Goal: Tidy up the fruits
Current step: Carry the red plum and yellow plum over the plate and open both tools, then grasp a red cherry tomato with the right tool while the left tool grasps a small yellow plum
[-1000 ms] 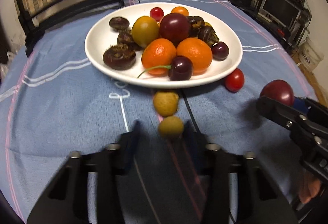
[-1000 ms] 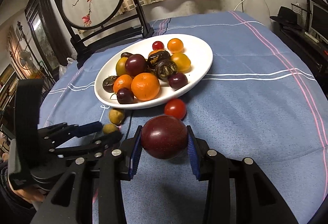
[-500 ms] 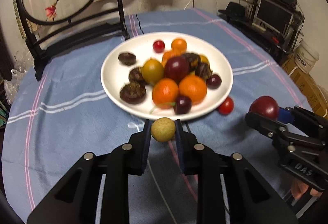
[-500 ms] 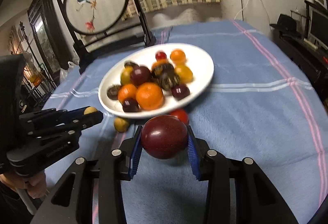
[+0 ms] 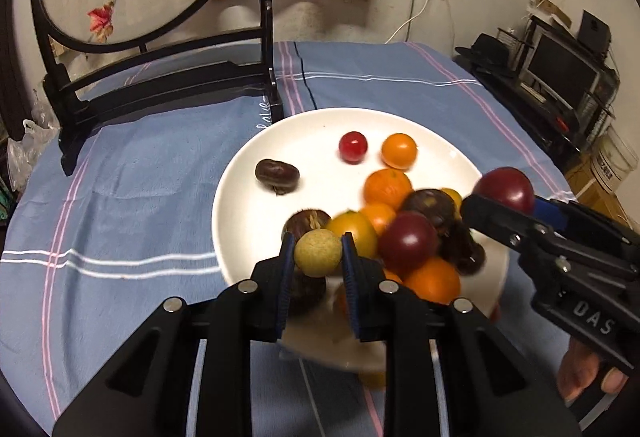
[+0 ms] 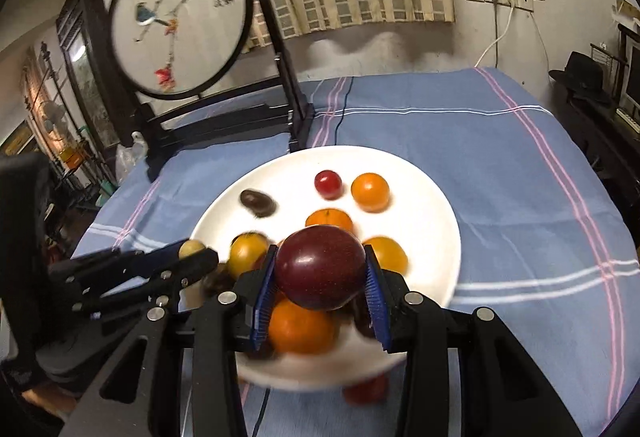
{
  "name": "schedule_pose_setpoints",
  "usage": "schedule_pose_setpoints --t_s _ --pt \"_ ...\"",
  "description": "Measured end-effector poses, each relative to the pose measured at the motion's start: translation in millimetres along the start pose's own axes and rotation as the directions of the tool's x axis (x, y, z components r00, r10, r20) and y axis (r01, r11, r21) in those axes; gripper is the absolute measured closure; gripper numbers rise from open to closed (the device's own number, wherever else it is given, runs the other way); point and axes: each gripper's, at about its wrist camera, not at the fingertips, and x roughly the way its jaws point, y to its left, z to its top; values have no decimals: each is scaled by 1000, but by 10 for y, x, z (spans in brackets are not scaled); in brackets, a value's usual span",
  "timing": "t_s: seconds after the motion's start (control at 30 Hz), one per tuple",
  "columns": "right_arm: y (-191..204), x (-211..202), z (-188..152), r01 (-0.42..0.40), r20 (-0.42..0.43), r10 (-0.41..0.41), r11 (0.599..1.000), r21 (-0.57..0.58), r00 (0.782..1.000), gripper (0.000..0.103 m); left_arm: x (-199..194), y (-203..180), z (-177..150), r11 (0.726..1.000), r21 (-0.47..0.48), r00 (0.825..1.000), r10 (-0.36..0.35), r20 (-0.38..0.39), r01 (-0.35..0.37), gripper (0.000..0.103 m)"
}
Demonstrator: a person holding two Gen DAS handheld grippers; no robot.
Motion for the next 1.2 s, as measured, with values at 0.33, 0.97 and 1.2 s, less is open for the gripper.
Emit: schedule_pose_setpoints --t_s 0.33,0.97,1.2 --pt "-127 127 -25 -17 5 17 997 70 1000 36 83 35 103 995 -70 996 71 46 -68 56" --pt "-252 -547 -695 27 15 -28 998 48 1000 35 -474 -21 -619 999 -47 1000 1 29 1 43" --pt "-172 -515 -982 111 -69 -114 993 -43 991 35 -470 7 -901 998 -54 1000 -9 -7 8 40"
